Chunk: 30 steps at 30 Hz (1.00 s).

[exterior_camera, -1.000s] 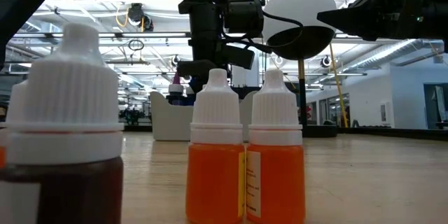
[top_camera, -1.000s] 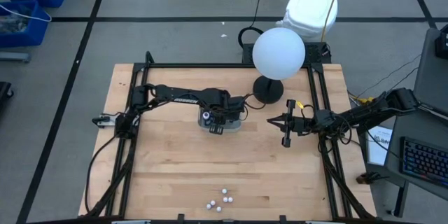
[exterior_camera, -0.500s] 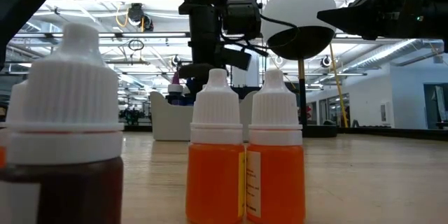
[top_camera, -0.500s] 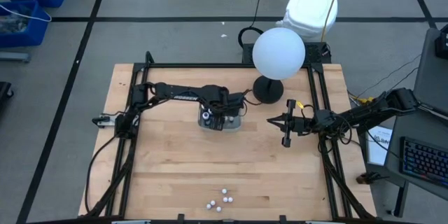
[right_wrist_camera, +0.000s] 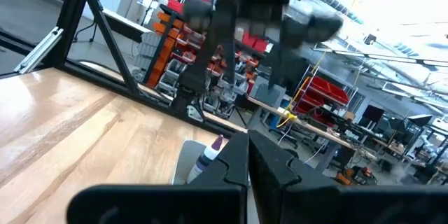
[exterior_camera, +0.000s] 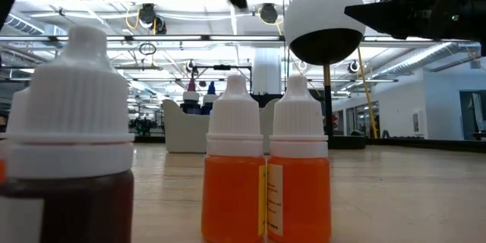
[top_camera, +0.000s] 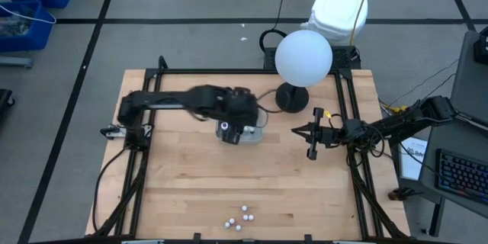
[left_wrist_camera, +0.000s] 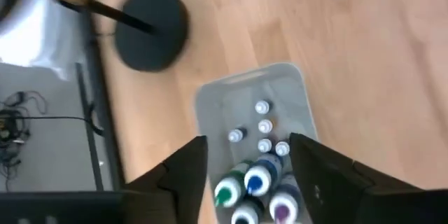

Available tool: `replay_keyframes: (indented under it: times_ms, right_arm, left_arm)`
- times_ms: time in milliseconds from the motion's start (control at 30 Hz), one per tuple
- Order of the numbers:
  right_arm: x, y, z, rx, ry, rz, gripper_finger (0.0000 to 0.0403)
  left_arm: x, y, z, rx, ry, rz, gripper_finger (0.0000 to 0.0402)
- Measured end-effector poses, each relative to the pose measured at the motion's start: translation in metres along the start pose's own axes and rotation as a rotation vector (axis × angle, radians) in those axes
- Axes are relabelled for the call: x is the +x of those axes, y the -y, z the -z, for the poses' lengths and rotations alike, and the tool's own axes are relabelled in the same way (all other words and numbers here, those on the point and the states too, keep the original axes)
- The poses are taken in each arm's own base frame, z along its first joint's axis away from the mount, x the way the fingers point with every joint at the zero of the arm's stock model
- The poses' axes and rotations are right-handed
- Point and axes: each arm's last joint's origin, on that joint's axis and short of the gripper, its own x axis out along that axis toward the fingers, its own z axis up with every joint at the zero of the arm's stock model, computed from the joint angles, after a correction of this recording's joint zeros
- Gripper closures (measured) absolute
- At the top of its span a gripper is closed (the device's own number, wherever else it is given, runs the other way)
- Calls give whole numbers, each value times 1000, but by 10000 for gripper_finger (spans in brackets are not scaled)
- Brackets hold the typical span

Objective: Pick & Place food coloring
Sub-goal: Put the small purple food coloring bottle into the gray bin

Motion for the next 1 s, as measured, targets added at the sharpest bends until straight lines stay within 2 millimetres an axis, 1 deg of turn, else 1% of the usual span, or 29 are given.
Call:
replay_keyframes:
  times_ms: [100, 167, 233, 267, 300, 333, 400, 500, 533, 600, 667, 767, 833, 900, 1000]
  right_arm:
    - [0, 0, 0, 1, 4, 2, 403]
    - [0, 0, -1, 2, 7, 4, 403]
    - [0, 0, -1, 3, 5, 3, 403]
    - [0, 0, -1, 7, 6, 2, 403]
    - [0, 0, -1, 16, 7, 1, 403]
    - [0, 0, -1, 28, 7, 0, 403]
    - [0, 0, -1, 52, 7, 0, 403]
    - [0, 0, -1, 71, 7, -1, 403]
    - [0, 0, -1, 80, 7, -1, 403]
    - [0, 0, -1, 89, 6, -2, 403]
    - [0, 0, -1, 108, 6, -2, 403]
    - [0, 0, 0, 111, 1, -4, 403]
    - [0, 0, 0, 123, 0, -5, 403]
    - [0, 0, 0, 131, 0, -5, 403]
    - [0, 0, 0, 132, -1, -5, 403]
  left_arm:
    - [-47, 2, 9, -30, 61, -27, 248]
    - [-77, 2, 20, -85, 111, -53, 293]
    - [-102, 1, 37, -180, 158, -59, 343]
    - [-112, 1, 46, -231, 170, -58, 368]
    - [-121, 2, 57, -277, 181, -60, 384]
    - [-127, 4, 68, -317, 187, -62, 391]
    - [-134, 10, 93, -385, 187, -70, 388]
    - [-133, 24, 132, -509, 204, -87, 391]
    - [-129, 31, 145, -553, 221, -93, 395]
    - [-121, 46, 166, -639, 328, -73, 397]
    - [-110, 65, 183, -667, 439, -20, 396]
    - [-85, 92, 207, -689, 524, -2, 398]
    - [-68, 105, 217, -693, 575, -23, 398]
    - [-53, 118, 220, -677, 641, -16, 399]
    - [-31, 137, 221, -574, 724, -16, 399]
